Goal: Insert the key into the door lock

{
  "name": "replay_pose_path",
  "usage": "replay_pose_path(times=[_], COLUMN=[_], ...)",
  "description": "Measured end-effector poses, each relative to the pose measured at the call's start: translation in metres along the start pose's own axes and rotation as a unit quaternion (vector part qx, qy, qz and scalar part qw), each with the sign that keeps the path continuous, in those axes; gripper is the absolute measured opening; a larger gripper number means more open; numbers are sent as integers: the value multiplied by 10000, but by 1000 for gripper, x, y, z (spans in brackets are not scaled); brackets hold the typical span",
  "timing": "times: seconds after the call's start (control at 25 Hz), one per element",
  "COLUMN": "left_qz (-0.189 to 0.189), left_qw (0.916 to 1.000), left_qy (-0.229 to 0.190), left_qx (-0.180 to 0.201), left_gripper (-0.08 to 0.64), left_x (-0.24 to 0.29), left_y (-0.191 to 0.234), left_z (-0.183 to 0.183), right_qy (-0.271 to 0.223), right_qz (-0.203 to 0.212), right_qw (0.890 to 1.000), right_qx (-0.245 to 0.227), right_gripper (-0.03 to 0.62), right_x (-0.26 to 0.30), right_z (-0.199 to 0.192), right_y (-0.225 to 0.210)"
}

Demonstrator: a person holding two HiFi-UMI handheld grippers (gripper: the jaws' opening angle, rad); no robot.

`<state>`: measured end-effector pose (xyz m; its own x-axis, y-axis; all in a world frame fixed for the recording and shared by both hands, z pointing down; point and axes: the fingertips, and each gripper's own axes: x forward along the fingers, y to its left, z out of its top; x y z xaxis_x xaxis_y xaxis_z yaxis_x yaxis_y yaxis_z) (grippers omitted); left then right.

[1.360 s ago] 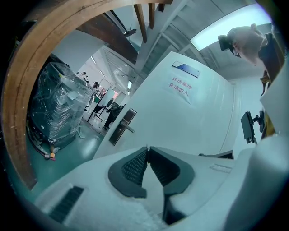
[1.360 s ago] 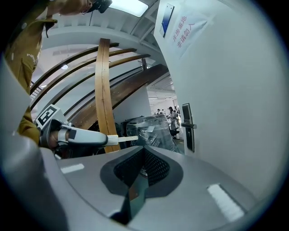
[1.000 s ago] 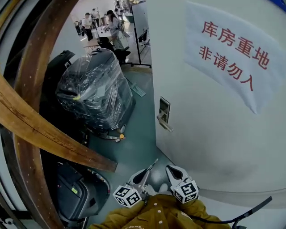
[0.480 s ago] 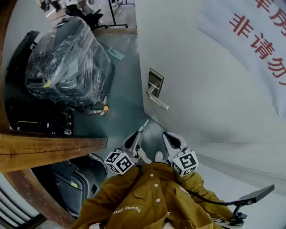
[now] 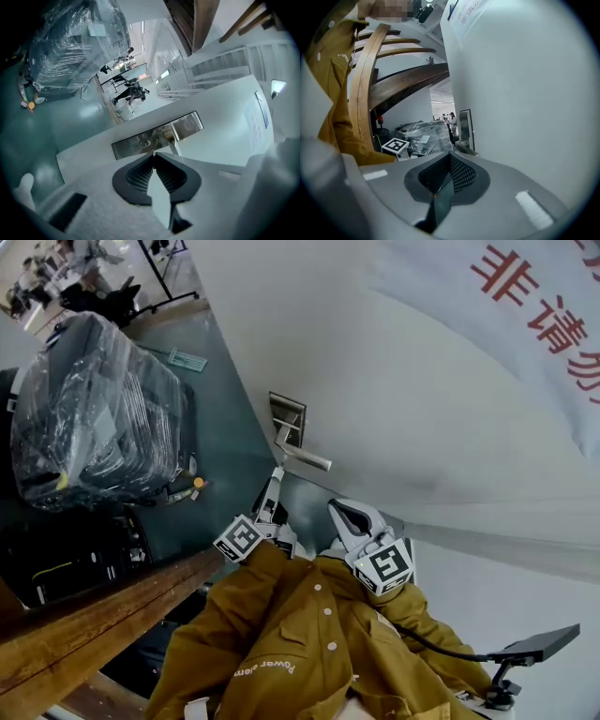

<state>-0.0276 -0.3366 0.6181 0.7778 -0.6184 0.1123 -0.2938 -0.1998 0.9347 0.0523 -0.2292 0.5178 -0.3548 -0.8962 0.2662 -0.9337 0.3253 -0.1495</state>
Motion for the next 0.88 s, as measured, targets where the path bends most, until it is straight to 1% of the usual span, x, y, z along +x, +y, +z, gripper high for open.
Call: replay_pose_path(times=[0.08, 0.16, 0.28, 0.4, 0.56, 0.6, 0.64, 0.72, 0.76, 0.84, 0.88], left_qz=[-46, -96, -110, -68, -116, -147, -235, -498, -552, -530, -553], left_qw=[9999, 9997, 9997, 9998, 9997, 9993, 9983, 9933, 9917, 9914, 9902], left_qy=[-4, 31, 85, 26, 15, 17, 18, 29, 51, 91, 96], left_qx=[-154, -220, -223, -206, -233, -333, -529, -1041, -1161, -1193, -1280], left_gripper=[21, 23, 23, 23, 23, 23, 23, 23, 23, 23, 23], left_x=[10, 19, 30, 38, 43, 43, 44, 47, 48, 50, 52], left_y=[4, 6, 9, 15, 17, 17, 14, 4, 3, 12, 14], left_z=[3, 6, 8, 13, 17, 16, 15, 11, 10, 10, 11], right_qy=[-25, -51, -63, -56, -50, -46, -42, -42, -41, -46, -48], right_qz=[-125, -254, -422, -543, -651, -666, -672, -663, -656, -657, -662], right_qw=[9999, 9996, 9990, 9983, 9975, 9974, 9973, 9973, 9974, 9973, 9972], right_qx=[40, 85, 149, 191, 273, 287, 294, 300, 303, 320, 331], right_gripper=[6, 5, 6, 5, 6, 6, 6, 6, 5, 6, 6], right_x=[-1, -4, -7, -10, -13, -13, -13, -12, -11, -10, -10], right_z=[1, 0, -2, -3, -8, -9, -9, -9, -9, -11, -11], right_y=[-4, -8, -13, -17, -17, -17, -17, -15, -14, -13, -14])
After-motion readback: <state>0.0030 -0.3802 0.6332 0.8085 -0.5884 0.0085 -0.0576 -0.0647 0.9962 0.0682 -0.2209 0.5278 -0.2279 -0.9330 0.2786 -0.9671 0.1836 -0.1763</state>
